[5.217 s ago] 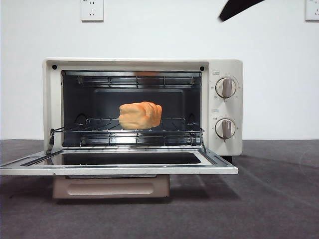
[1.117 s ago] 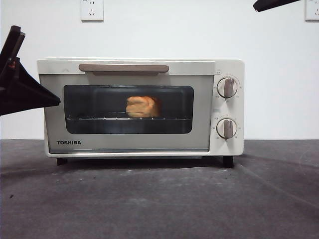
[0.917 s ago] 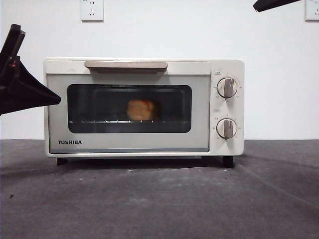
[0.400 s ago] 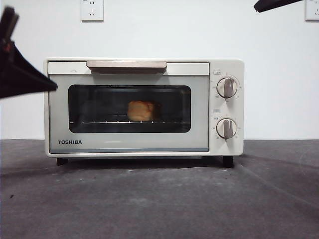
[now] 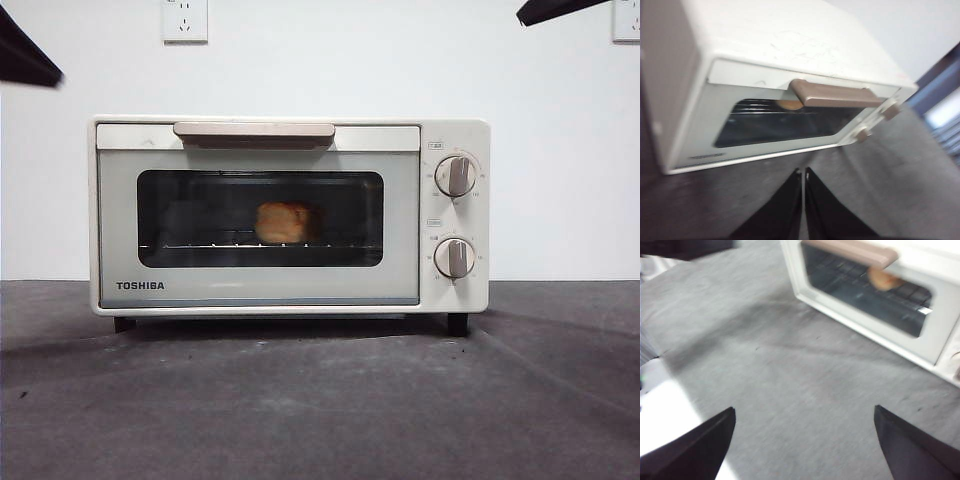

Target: The left arm flap open the oven, the right arm pick bread and place it into oven, the left arm flap close the oven

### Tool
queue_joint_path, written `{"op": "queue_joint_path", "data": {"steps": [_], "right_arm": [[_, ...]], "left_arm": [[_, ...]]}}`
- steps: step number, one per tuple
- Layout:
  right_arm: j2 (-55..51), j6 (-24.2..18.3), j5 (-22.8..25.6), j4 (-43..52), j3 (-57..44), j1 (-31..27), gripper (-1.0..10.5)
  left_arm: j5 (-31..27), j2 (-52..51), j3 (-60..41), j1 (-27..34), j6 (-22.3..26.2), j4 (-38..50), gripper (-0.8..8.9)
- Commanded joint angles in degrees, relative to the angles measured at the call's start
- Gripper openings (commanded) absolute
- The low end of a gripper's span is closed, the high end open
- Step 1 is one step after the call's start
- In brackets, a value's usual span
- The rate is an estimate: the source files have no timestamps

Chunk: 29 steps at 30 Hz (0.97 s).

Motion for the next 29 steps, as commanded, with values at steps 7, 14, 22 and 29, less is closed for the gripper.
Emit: {"op": "queue_joint_path", "data": {"steps": [7,14,22,29], "right_arm": [[1.0,-1.4,1.5,2.8,0.5,0.6,4.3],[2.3,-1.2,1.5,2.7,0.5,0.6,4.3],[2.9,-1.2,1.5,2.7,0.5,0.6,4.3],[2.9,-1.6,1.6,2.7,0.5,0.6,0.1]], "left_arm": [[-5.1,-6.2,14.3,-1.8,14.1,-25.4,0.16],[-5.1,-8.8,17.7,-2.0,16.5,-31.8,0.16],[-5.1,-9.4,17.7,-2.0,16.5,-32.1,0.16],[-5.1,-9.4,17.7,-2.0,16.5,-32.1,0.16]]}}
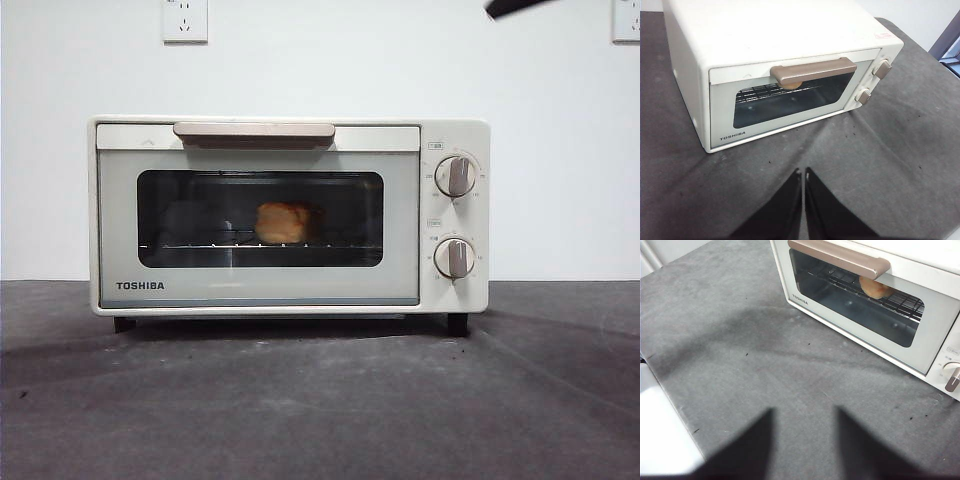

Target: The left arm flap open the oven, the right arm pick bread and place it into oven, the left arm flap close the oven

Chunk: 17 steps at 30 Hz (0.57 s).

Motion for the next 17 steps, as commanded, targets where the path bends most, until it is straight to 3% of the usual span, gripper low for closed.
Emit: {"op": "queue_joint_path", "data": {"steps": [1,17], "right_arm": [[0.5,-0.6,0.4,0.5,0.5,0.6,0.1],[0.4,0.2,0.8,0.6,0.5,0.6,0.1]], "left_arm": [[-0.1,0.0,1.0,-0.1,1.0,0.6,0.16],[-0.1,0.0,1.0,-0.1,1.0,1.2,0.16]]}}
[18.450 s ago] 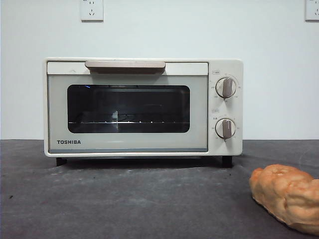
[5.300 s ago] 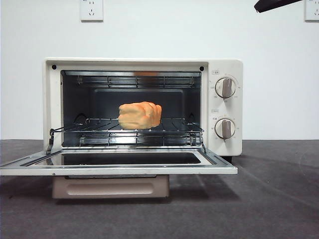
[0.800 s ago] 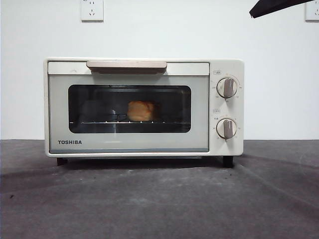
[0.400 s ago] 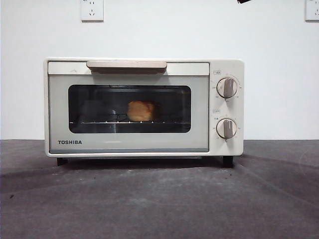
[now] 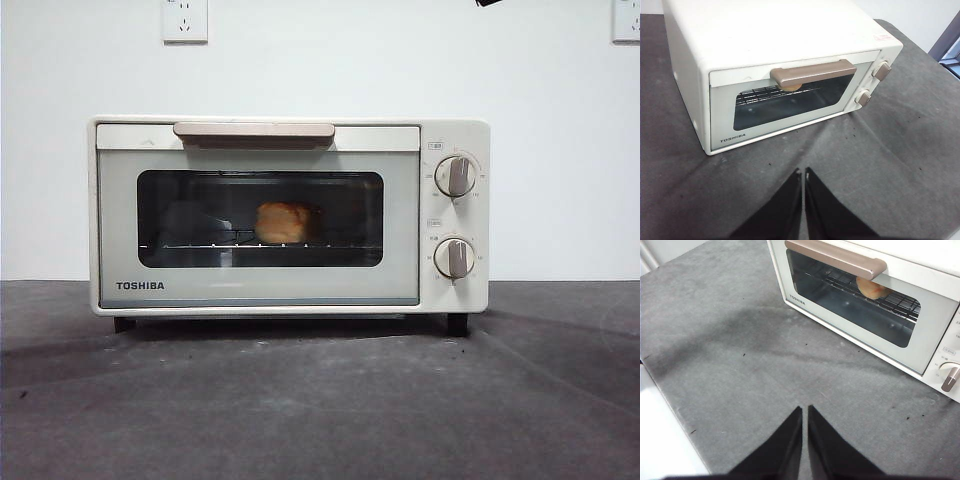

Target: The left arm flap open the oven, the right arm pick bread and place it into oven, the left arm flap close the oven

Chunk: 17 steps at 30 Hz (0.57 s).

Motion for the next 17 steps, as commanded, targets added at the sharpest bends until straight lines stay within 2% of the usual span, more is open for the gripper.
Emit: {"op": "queue_joint_path", "data": {"steps": [1,12,15,17], "right_arm": [[0.4,0.1,0.2,0.6,0.5,0.6,0.1],[0.4,0.1,0.2,0.6,0.5,0.6,0.1],[0.4,0.1,0.2,0.6,0.5,0.6,0.1],[0.4,0.1,0.2,0.6,0.5,0.6,0.1]], "left_arm": [[-0.1,0.0,1.0,-0.1,1.0,0.8,0.16],[-0.1,-0.2,1.0,-0.1,1.4,0.8,0.16],[-0.1,-1.9,0.9,0.3,7.3,2.5,0.16],[-0.2,-3.5,-0.2,1.3,10.6,8.0,0.16]]}}
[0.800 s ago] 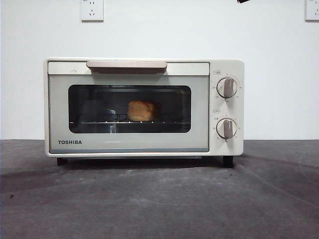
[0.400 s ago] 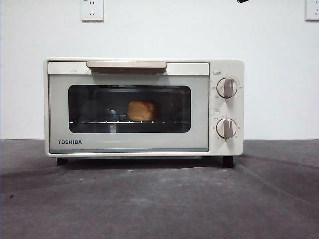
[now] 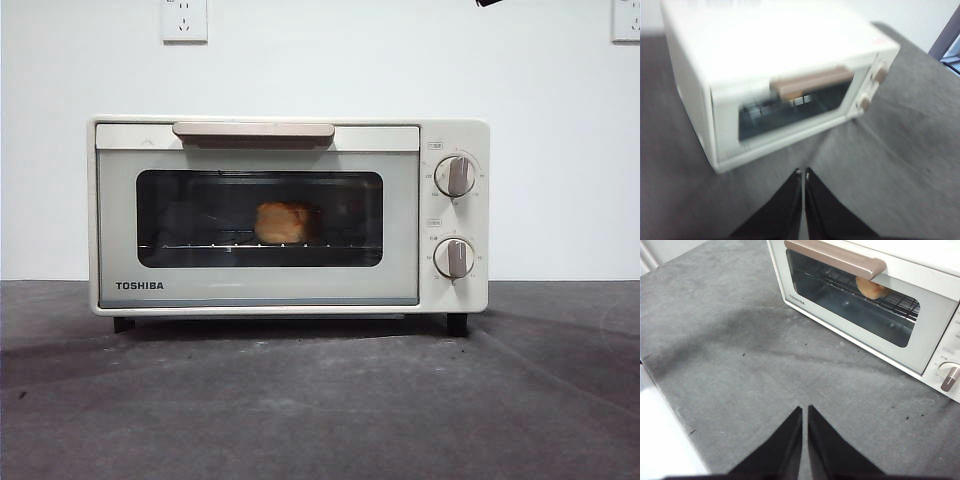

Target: The left arm flap open the oven, the right arm pick bread and place it into oven, the left arm flap close the oven

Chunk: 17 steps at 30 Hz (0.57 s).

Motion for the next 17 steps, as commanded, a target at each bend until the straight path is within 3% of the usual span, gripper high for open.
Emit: {"op": "queue_joint_path", "data": {"steps": [1,4,8,17], "right_arm": [[0.4,0.1,0.2,0.5,0.5,0.6,0.1],[0.4,0.1,0.2,0.5,0.5,0.6,0.1],[0.4,0.1,0.2,0.5,0.5,0.6,0.1],[0.4,0.1,0.2,0.5,0.5,0.6,0.1]], "left_arm": [[-0.2,-2.2,-1.1,1.3,7.2,8.9,0.16],[-2.7,-5.9,-6.0,3.1,7.9,21.4,0.16],[-11.8,-11.9,-14.8,4.9,7.1,33.0,0.16],[-19.2,-22.2,-31.3,7.9,7.0,37.5,0.16]]}}
